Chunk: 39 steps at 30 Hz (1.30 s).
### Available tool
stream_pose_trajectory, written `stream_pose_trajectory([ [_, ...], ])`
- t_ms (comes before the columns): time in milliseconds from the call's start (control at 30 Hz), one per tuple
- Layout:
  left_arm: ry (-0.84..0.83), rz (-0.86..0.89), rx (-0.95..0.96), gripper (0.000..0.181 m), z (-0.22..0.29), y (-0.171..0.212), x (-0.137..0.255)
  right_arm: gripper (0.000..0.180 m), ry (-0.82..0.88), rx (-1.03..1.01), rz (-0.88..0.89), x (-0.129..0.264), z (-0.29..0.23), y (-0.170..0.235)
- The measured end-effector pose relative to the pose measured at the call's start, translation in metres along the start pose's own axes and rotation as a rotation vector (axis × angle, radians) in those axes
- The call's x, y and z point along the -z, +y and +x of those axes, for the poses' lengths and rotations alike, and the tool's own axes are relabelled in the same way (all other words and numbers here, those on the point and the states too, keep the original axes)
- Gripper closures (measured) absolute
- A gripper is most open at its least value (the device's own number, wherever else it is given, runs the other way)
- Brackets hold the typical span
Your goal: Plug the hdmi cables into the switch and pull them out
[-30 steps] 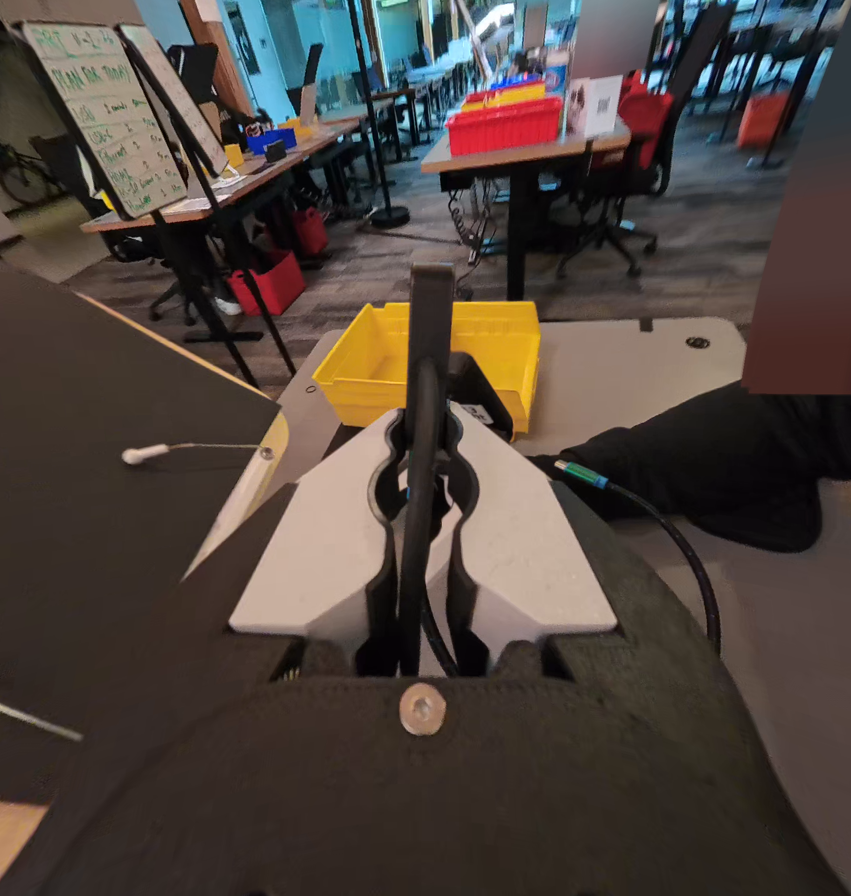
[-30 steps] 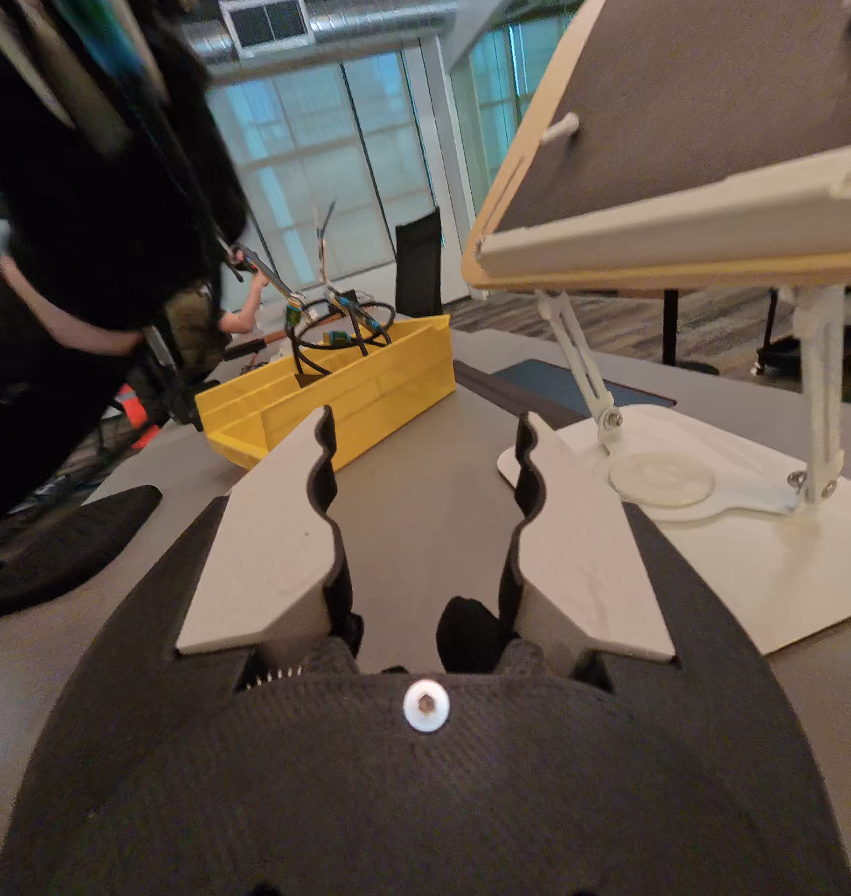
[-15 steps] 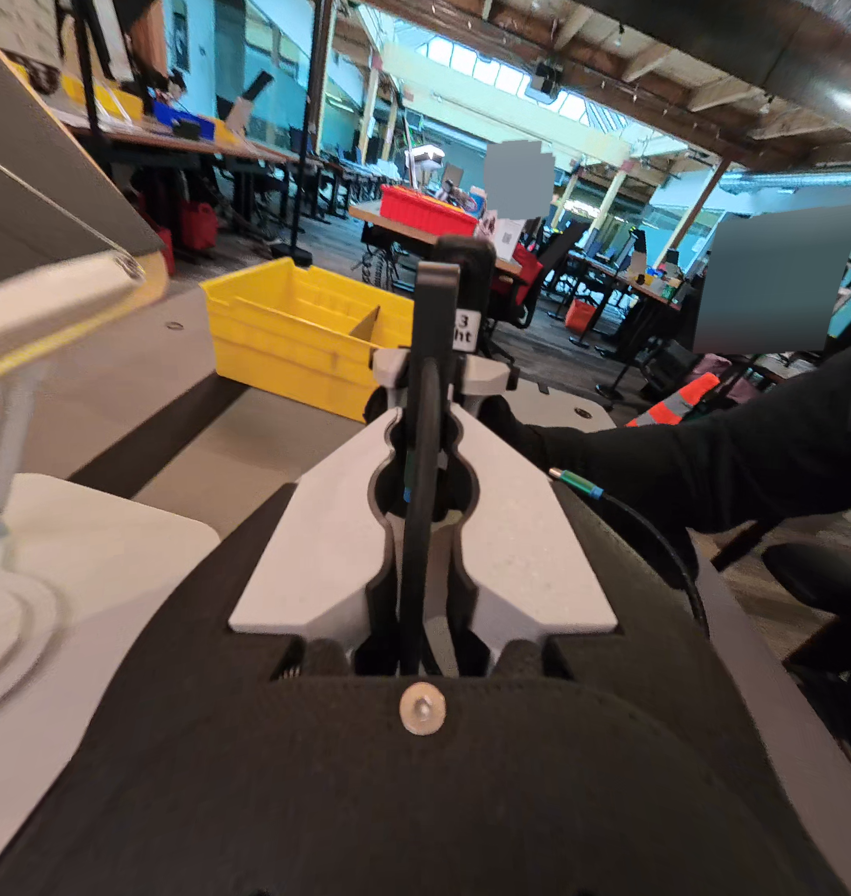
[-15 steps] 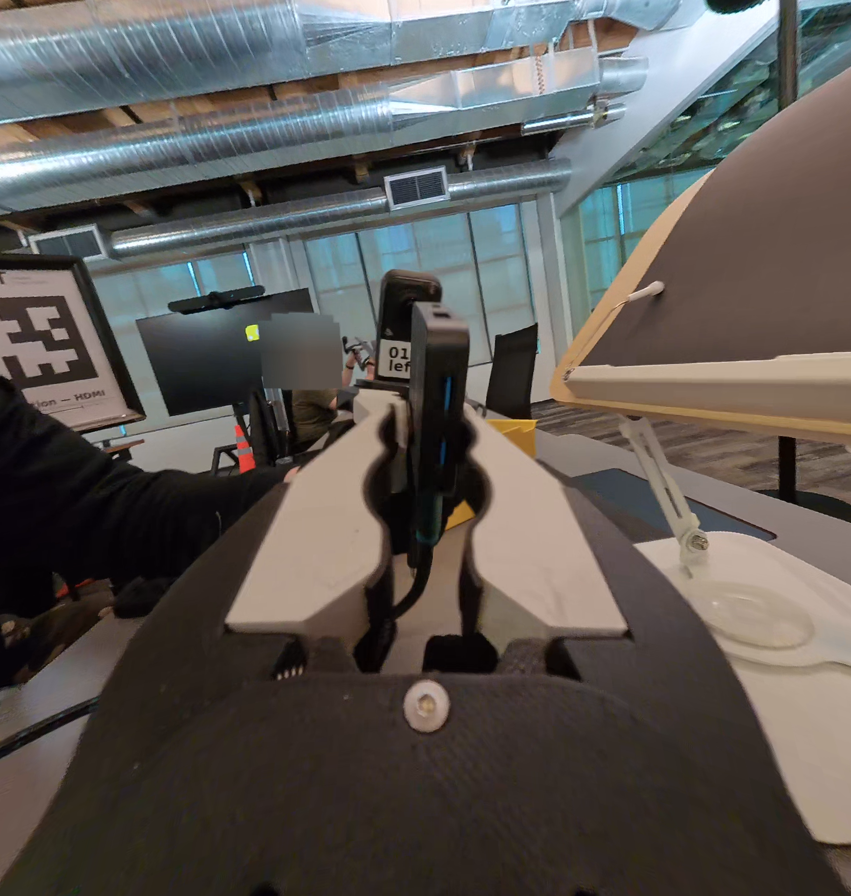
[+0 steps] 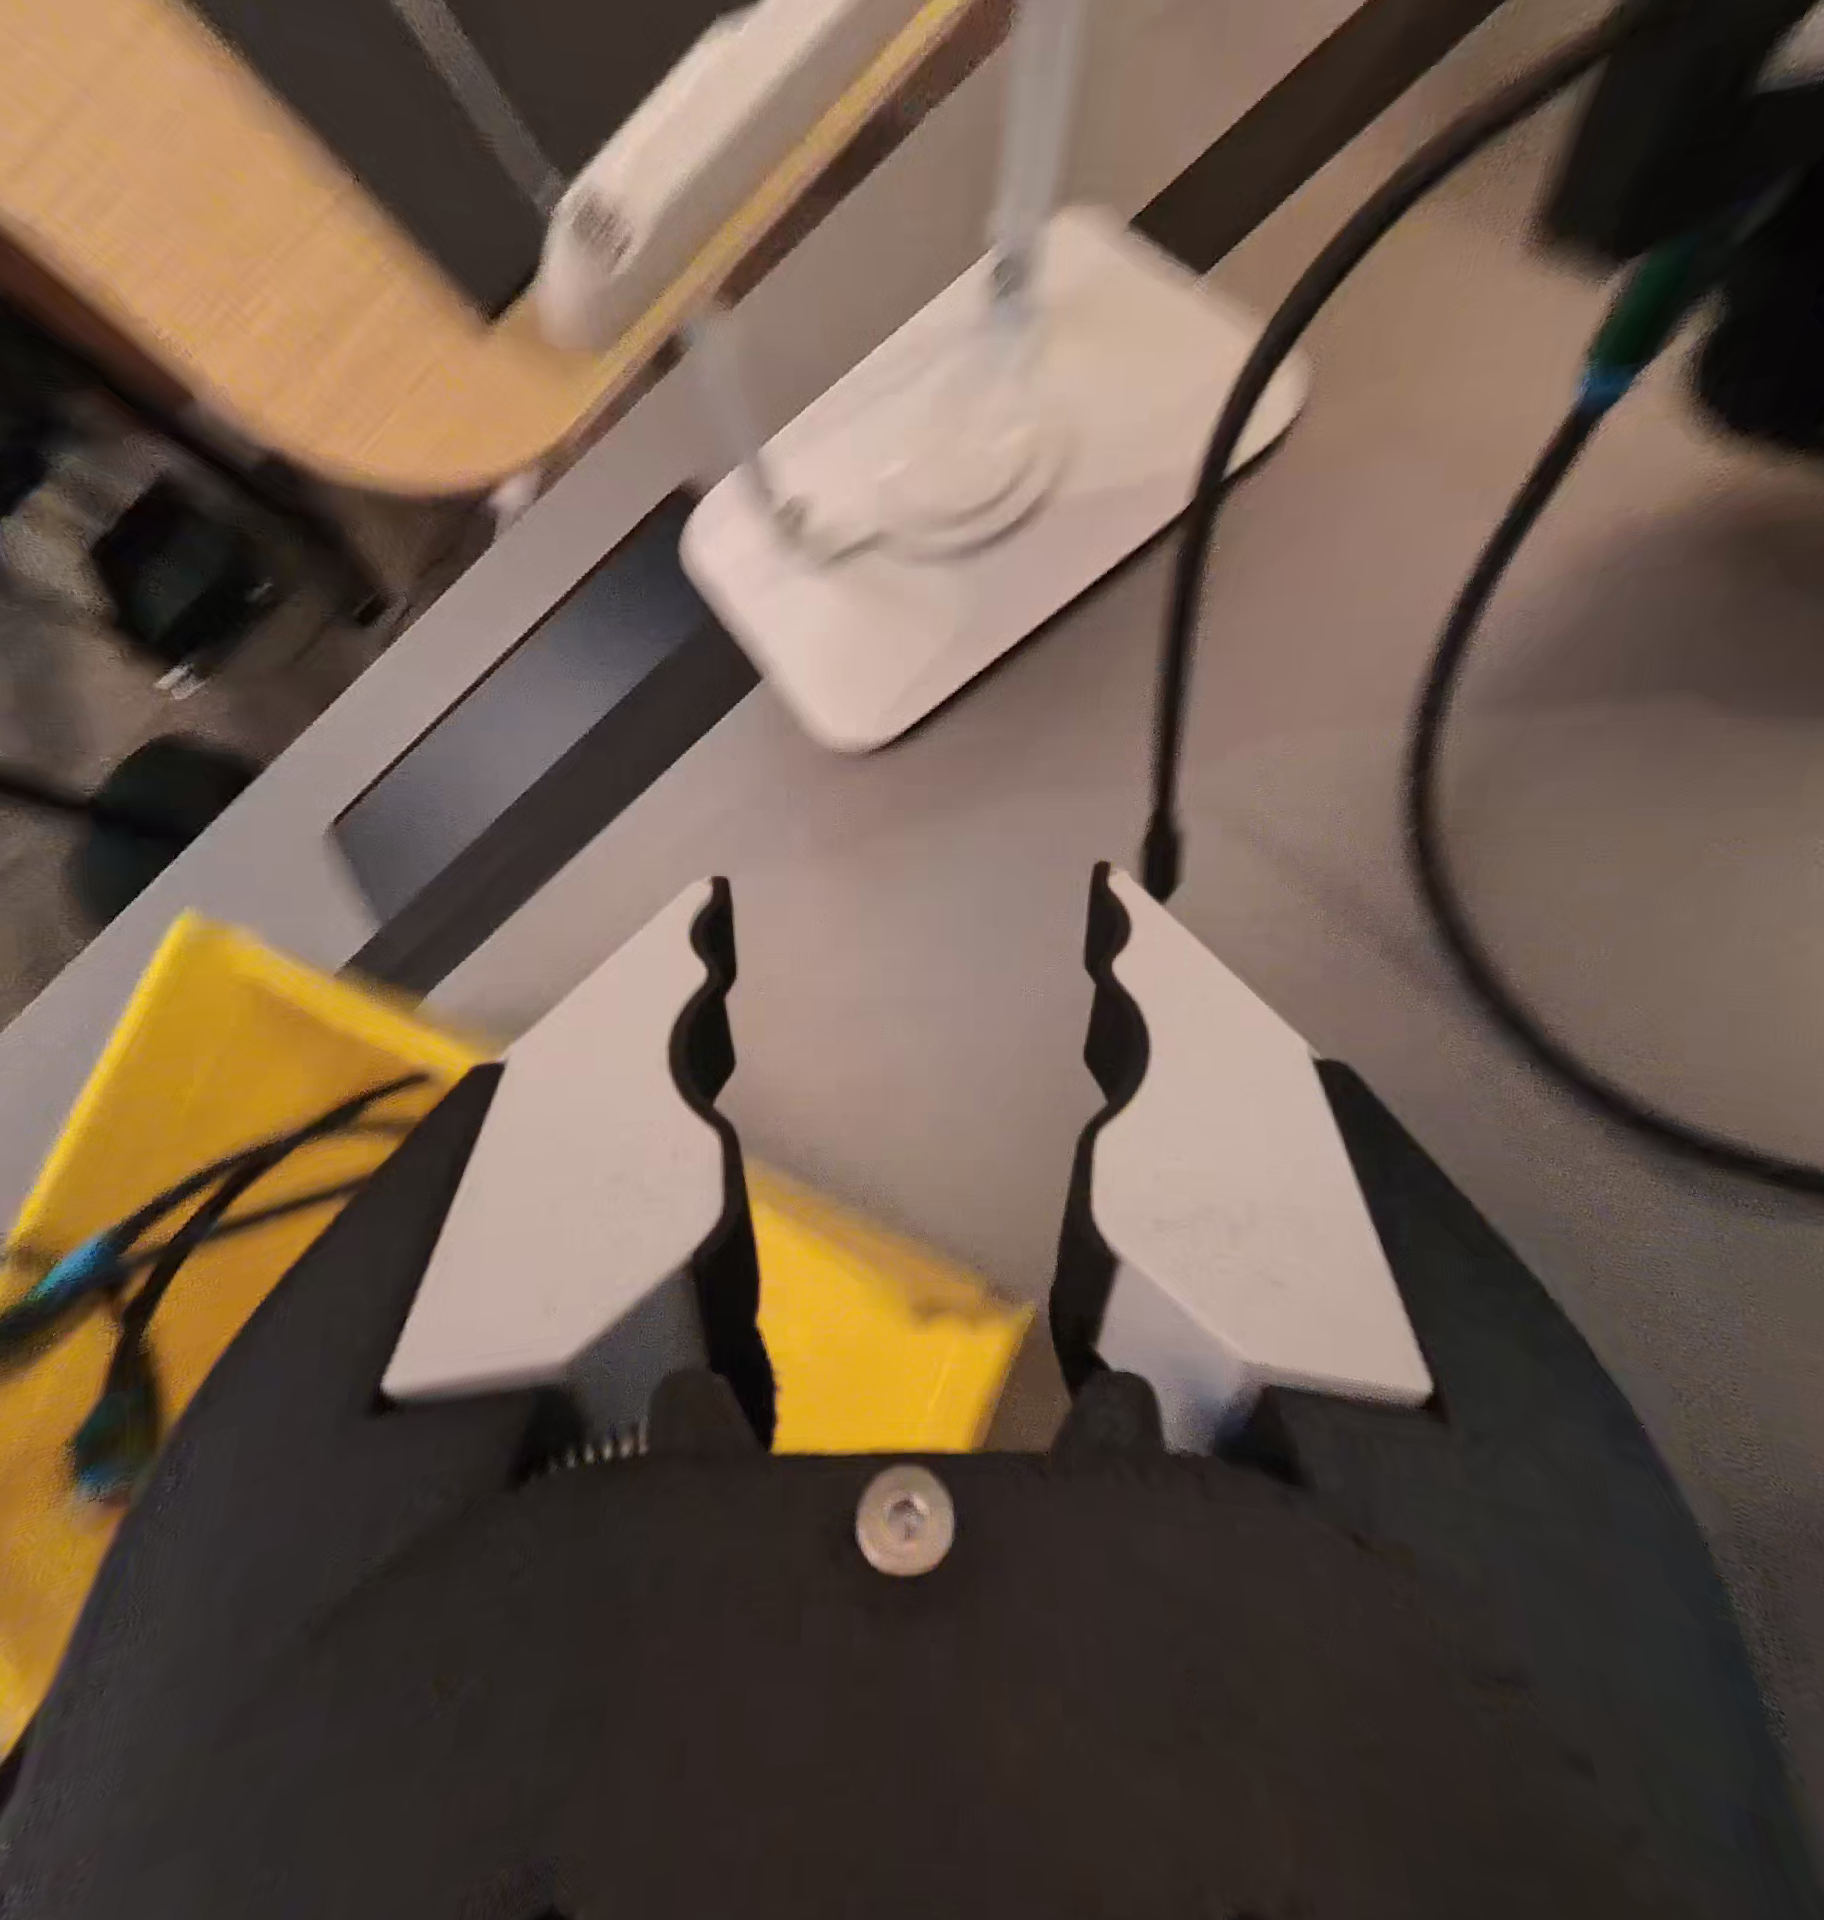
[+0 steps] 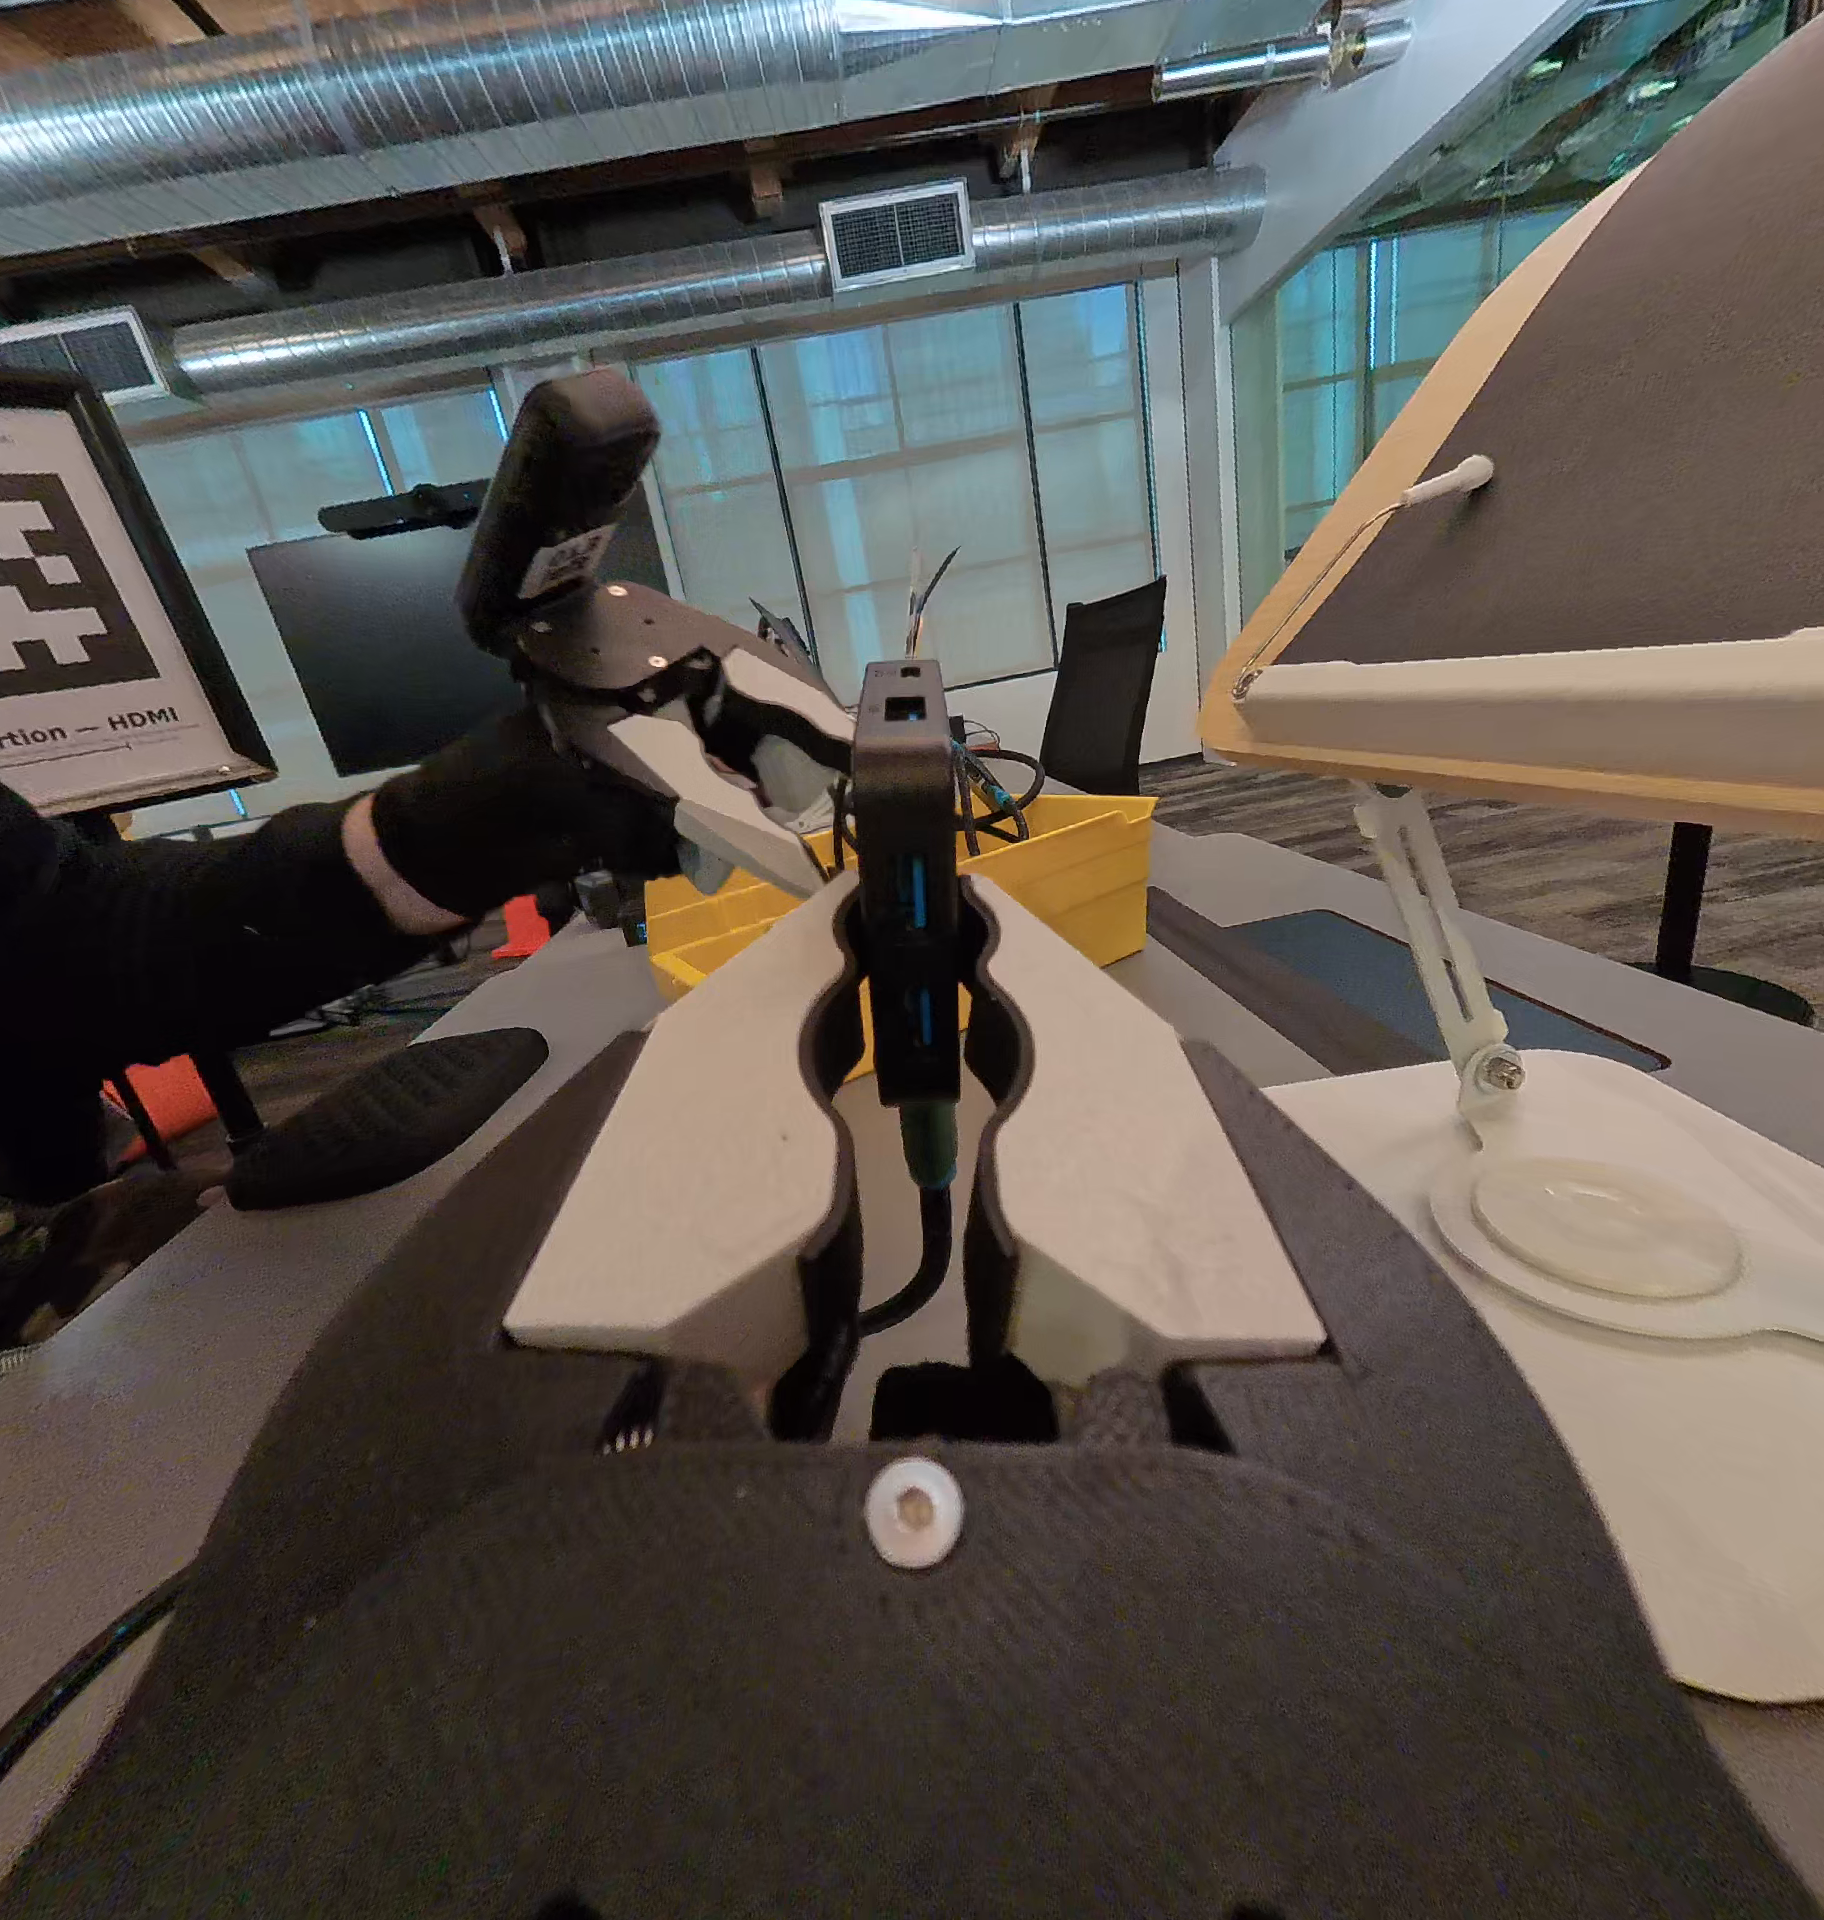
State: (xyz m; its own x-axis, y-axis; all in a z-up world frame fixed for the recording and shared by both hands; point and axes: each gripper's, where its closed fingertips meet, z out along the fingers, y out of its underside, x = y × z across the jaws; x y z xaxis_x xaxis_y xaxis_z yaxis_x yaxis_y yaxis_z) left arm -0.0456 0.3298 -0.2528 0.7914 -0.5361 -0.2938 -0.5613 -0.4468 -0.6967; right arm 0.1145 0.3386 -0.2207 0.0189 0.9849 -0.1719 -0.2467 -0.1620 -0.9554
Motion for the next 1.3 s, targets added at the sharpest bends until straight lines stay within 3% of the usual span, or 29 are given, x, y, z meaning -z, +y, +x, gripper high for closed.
stream_pose_trajectory([
  [100, -0.092, -0.128, 0.092, 0.111, -0.018, 0.047, 0.012, 0.169, -0.003, -0.002, -0.005, -0.002, -0.001, 0.002],
  [233, -0.163, -0.301, 0.165, 0.098, -0.025, 0.101, -0.005, 0.169, 0.000, 0.001, -0.016, -0.003, -0.001, 0.005],
  [300, -0.138, -0.310, 0.197, 0.106, -0.024, 0.112, -0.014, 0.169, 0.000, 0.006, -0.022, -0.004, -0.002, 0.006],
  [367, -0.094, -0.289, 0.242, 0.134, -0.018, 0.111, -0.017, 0.169, 0.000, 0.009, -0.023, -0.004, -0.002, 0.006],
  [667, -0.092, -0.358, 0.163, 0.146, -0.037, 0.145, 0.008, 0.169, 0.010, 0.003, -0.034, -0.003, 0.002, 0.009],
  [800, -0.090, -0.376, 0.197, 0.160, -0.056, 0.171, 0.024, 0.169, 0.010, -0.001, -0.041, -0.004, 0.002, 0.012],
  [1100, -0.084, -0.347, 0.243, 0.173, -0.092, 0.210, 0.047, 0.169, 0.008, 0.000, -0.057, -0.005, 0.002, 0.016],
  [1233, -0.077, -0.355, 0.276, 0.165, -0.094, 0.213, 0.050, 0.169, 0.007, 0.003, -0.064, -0.006, 0.001, 0.018],
  [1300, -0.131, -0.359, 0.284, 0.132, -0.104, 0.210, 0.058, 0.169, 0.009, 0.014, -0.073, -0.007, 0.000, 0.019],
])
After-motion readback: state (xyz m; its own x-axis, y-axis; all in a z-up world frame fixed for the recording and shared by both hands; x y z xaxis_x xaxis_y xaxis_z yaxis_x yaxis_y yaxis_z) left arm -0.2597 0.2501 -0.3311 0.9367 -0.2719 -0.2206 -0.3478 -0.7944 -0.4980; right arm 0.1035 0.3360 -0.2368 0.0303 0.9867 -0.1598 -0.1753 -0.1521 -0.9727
